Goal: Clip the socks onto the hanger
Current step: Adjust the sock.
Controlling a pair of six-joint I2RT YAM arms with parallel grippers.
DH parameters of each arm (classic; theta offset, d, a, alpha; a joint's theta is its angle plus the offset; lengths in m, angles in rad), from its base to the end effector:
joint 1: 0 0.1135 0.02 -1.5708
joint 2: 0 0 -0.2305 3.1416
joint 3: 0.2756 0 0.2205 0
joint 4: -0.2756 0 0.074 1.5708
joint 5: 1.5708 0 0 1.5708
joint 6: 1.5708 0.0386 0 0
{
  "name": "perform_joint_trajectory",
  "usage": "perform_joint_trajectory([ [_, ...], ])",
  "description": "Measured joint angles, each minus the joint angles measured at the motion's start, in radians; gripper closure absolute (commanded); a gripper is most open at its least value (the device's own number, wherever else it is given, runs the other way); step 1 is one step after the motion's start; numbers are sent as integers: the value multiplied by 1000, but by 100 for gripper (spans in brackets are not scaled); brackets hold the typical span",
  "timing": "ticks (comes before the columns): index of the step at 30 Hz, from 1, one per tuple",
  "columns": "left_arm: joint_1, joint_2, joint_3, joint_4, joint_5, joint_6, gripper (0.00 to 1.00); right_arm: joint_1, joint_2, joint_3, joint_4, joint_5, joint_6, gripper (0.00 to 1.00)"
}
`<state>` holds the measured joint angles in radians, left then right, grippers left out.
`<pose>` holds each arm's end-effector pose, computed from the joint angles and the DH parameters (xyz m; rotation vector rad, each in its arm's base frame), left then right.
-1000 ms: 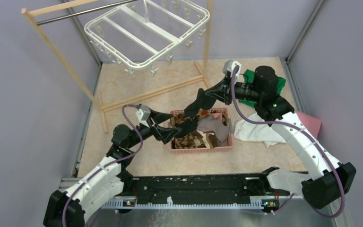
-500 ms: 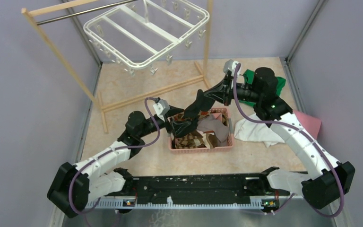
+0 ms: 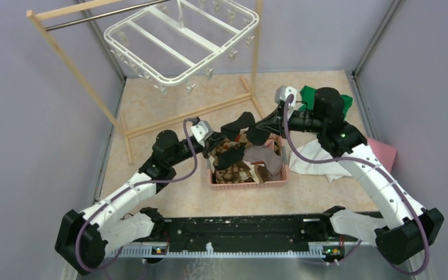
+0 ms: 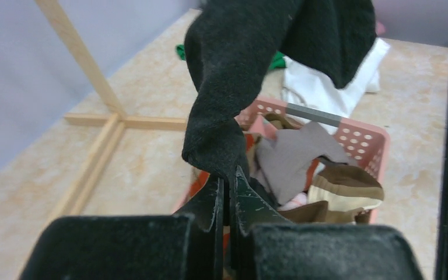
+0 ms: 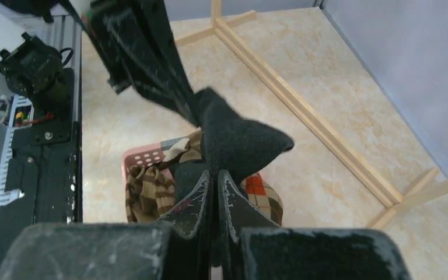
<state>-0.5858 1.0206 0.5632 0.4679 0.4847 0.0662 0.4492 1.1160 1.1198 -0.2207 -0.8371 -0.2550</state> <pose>0.1771 -0.1391 0.2713 0.8732 1.3598 -0.7816 0.1931 0.1249 0.3599 -1.1524 1.3810 0.8818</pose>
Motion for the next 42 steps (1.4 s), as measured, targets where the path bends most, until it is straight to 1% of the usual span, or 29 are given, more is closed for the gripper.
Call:
perform_joint_trajectory([
  [2,-4,-58,43,-104,-38,84,100,0,-28,-8,-68,-11,-85,94],
  [4,-8,-108,81,-174,-58,174,100,0,-72,-43,-131,-35,-168,83],
  [7,-16,-164,127,-262,-54,337,100,0,-119,-106,-230,-83,-283,58],
  [9,-25,-174,164,-344,-42,465,100,0,-118,-126,-270,-101,-318,42],
  [10,-34,-172,185,-389,-39,529,100,0,-112,-127,-288,-106,-326,35],
  [12,-59,-163,227,-474,-37,662,100,-3,-96,-126,-286,-117,-315,29],
  [14,-82,-155,264,-551,-39,785,100,-16,-80,-122,-262,-138,-274,26],
  [16,-98,-144,305,-615,-37,895,100,-37,-57,-119,-204,-167,-191,26],
  [19,-113,-119,357,-669,-31,1009,100,-48,-5,-110,-74,-203,-23,25],
  [20,-123,-108,375,-681,-28,1051,100,-48,14,-110,-10,-212,57,24],
  [23,-150,-89,397,-694,-15,1117,100,-47,68,-111,178,-223,287,21],
  [27,-175,-66,405,-701,8,1162,100,-37,109,-112,343,-219,479,20],
  [32,-216,-31,406,-686,27,1167,100,0,118,-119,411,-225,573,20],
  [38,-276,-5,409,-643,24,1164,100,42,120,-171,424,-250,616,21],
  [42,-288,2,425,-629,23,1162,100,44,134,-196,438,-265,631,26],
])
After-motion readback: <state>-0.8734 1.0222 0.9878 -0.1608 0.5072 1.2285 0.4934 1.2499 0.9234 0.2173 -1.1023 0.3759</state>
